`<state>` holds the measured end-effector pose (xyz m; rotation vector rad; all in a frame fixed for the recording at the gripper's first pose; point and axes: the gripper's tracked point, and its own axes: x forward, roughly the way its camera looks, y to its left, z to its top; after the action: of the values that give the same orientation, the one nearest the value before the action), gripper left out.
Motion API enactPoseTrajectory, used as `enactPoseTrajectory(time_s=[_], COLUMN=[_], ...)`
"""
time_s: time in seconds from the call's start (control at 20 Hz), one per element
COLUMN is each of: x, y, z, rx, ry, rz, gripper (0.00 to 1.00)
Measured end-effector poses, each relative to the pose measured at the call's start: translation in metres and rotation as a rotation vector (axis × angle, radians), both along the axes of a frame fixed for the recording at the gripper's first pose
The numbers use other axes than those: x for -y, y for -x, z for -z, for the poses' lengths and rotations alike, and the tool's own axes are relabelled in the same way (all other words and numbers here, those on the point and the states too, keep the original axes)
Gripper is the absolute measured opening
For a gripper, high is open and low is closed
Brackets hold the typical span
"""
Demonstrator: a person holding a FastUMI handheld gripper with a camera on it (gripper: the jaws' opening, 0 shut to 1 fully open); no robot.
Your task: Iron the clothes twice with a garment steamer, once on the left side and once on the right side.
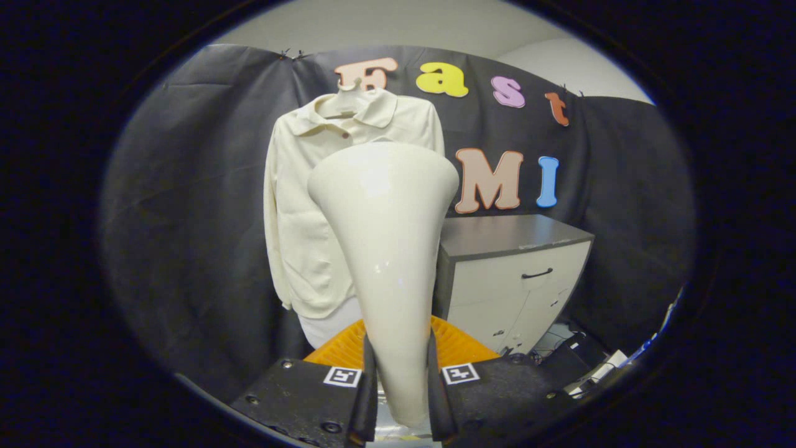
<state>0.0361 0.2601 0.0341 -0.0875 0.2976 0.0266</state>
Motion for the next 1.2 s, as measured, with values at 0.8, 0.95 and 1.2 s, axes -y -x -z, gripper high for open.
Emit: enactPoseTrajectory(time_s=[0.8,0.95,1.2], x=[0.024,0.029,0.03], y=[0.043,0.056,0.071], z=[-0.085,-0.069,-0.042], rx=[0.18,0.168,0.13], ry=[-0.077,-0.068,-0.062], rz=[-0.073,-0.072,-0.079], gripper=[0.33,0.33,0.33])
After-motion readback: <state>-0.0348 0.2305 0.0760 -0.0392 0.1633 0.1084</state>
